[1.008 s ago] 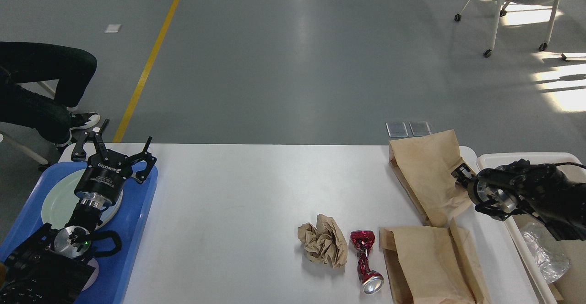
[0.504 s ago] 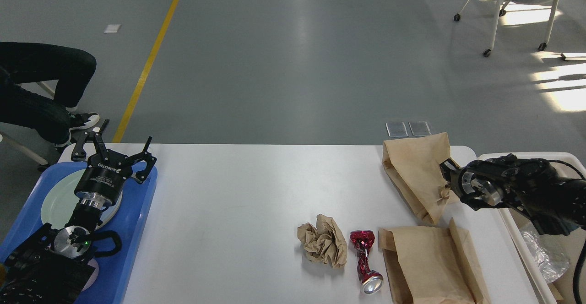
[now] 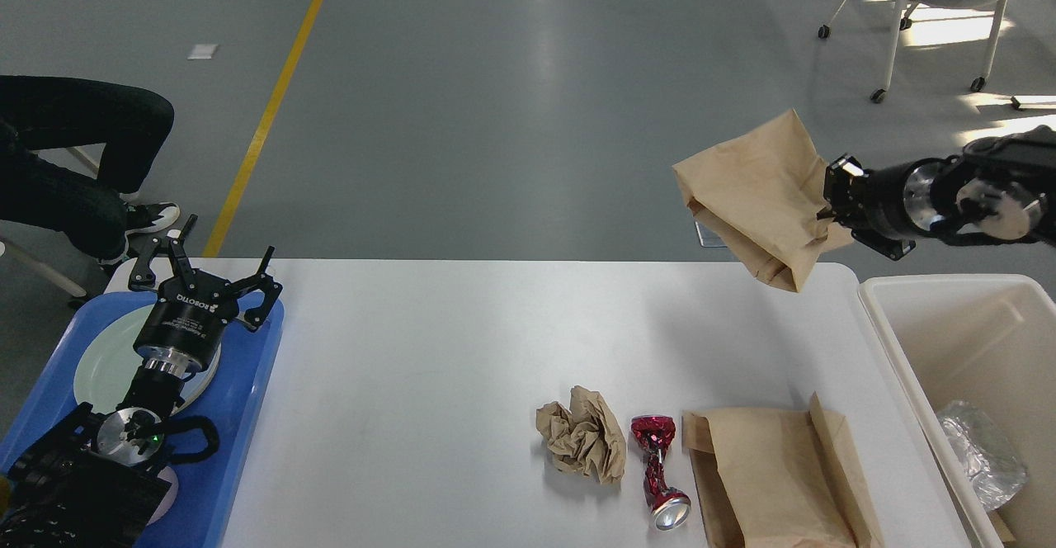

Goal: Tidy desktop
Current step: 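Lift the paper bag and drop it into the white bin, then move the right gripper down to the nearer brown paper bag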

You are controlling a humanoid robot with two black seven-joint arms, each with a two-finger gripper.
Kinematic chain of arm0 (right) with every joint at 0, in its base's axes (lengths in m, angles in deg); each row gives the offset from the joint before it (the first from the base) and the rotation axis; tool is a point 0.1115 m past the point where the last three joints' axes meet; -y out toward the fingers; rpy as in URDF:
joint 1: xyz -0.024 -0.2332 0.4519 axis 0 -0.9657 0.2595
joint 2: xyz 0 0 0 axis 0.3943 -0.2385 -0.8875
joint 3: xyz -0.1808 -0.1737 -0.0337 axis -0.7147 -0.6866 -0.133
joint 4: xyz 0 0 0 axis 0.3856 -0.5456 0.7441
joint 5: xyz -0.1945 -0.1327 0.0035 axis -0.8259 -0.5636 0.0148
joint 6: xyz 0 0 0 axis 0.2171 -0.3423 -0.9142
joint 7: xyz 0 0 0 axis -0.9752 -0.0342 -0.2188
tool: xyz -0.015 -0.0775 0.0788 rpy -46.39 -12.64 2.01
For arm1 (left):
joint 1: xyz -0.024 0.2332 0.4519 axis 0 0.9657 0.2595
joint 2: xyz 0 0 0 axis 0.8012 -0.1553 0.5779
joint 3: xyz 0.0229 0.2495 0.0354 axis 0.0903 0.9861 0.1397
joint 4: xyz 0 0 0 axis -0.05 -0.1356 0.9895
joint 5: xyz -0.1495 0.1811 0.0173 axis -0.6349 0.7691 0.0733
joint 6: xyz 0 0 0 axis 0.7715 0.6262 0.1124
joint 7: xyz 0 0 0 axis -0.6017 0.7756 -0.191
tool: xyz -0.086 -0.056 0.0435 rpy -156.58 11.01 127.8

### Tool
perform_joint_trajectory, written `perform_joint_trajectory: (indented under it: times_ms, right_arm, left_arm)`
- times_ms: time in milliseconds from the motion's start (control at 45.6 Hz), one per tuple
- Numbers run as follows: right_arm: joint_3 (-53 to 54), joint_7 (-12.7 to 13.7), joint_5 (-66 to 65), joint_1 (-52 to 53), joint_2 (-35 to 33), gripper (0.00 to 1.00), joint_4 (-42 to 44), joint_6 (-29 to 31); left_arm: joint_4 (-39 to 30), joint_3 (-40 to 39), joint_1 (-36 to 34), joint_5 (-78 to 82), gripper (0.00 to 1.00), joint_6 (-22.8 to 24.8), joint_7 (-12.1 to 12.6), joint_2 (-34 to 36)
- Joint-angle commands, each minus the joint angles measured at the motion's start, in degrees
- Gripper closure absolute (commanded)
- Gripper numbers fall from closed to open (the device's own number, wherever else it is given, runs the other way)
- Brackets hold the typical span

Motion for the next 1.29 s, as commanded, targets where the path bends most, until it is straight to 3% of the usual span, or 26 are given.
perform_joint_trajectory:
  times_ms: [0,219,373,482,789,1008,1030,1162,1206,1271]
  right_arm:
    - [-2.83,0.08,0.24,8.17,-3.83,1.00,-1.60,7.82]
    - [-4.50,0.08,0.33,16.97,-9.19,1.00,-2.30,16.09]
    - [-5.20,0.00,-0.19,16.10,-10.52,1.00,-0.64,15.75]
    - [-8.80,0.00,0.07,13.03,-10.43,1.00,5.68,15.22]
    - [-8.37,-0.27,0.51,-9.47,-10.69,1.00,22.48,9.07]
    - [-3.02,-0.53,0.42,-28.10,-6.92,1.00,29.33,-3.75]
    - [-2.57,-0.53,0.42,-29.86,-5.96,0.97,30.29,-4.81]
    - [-2.74,-0.53,0.42,-36.63,-2.17,0.24,34.08,-10.00]
    - [-3.01,-0.62,0.42,-37.78,-1.47,0.04,34.17,-11.06]
    - [-2.92,-0.53,0.42,-38.92,-1.20,0.00,34.17,-11.68]
  left_arm:
    - [0.00,0.00,-0.02,0.00,0.03,0.00,0.00,0.00]
    - [0.00,0.00,-0.02,0.00,0.03,0.00,0.00,0.00]
    - [0.00,0.00,-0.02,0.00,0.03,0.00,0.00,0.00]
    - [0.00,0.00,-0.02,0.00,0.03,0.00,0.00,0.00]
    - [0.00,0.00,-0.02,0.00,0.03,0.00,0.00,0.00]
    - [0.00,0.00,-0.02,0.00,0.03,0.00,0.00,0.00]
    - [0.00,0.00,-0.02,0.00,0.03,0.00,0.00,0.00]
    - [0.00,0.00,-0.02,0.00,0.03,0.00,0.00,0.00]
    - [0.00,0.00,-0.02,0.00,0.03,0.00,0.00,0.00]
    - [0.00,0.00,-0.02,0.00,0.03,0.00,0.00,0.00]
